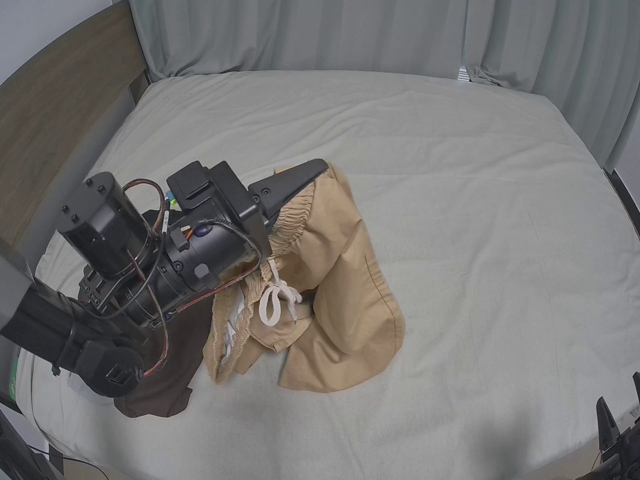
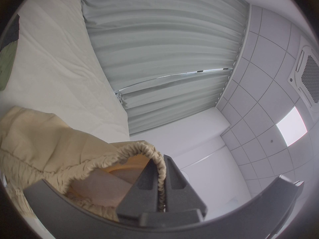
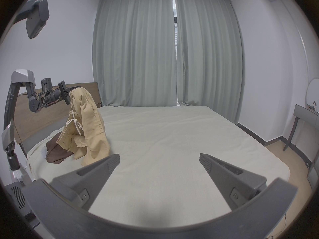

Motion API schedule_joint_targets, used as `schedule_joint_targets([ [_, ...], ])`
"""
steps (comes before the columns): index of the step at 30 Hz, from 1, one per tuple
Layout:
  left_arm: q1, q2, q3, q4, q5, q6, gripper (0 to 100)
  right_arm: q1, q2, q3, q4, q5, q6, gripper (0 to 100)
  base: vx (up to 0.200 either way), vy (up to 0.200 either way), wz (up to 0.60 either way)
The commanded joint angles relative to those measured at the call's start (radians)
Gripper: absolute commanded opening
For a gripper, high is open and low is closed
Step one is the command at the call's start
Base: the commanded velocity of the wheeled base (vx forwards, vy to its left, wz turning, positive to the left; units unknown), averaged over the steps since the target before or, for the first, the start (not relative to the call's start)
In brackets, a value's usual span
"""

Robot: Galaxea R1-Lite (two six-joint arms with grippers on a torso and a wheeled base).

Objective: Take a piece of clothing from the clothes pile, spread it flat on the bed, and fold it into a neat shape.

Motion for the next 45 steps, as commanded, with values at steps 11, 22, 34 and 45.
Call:
schedule_joint_targets([
  [11, -0.093, 0.076, -0.092, 0.026, 0.026, -0.025, 0, 0.001, -0.016, 0.016, 0.000, 0.002, 0.000, 100, 0.000, 0.000, 0.00],
  [22, -0.151, 0.144, -0.127, 0.010, 0.029, -0.088, 0, 0.001, -0.016, 0.016, 0.000, 0.002, 0.000, 100, 0.000, 0.000, 0.00],
  [34, -0.259, 0.220, -0.239, 0.018, 0.031, -0.088, 0, 0.001, -0.016, 0.016, 0.000, 0.002, 0.000, 100, 0.000, 0.000, 0.00],
  [45, -0.328, 0.184, -0.293, 0.027, 0.031, -0.095, 0, 0.001, -0.016, 0.016, 0.000, 0.002, 0.000, 100, 0.000, 0.000, 0.00],
])
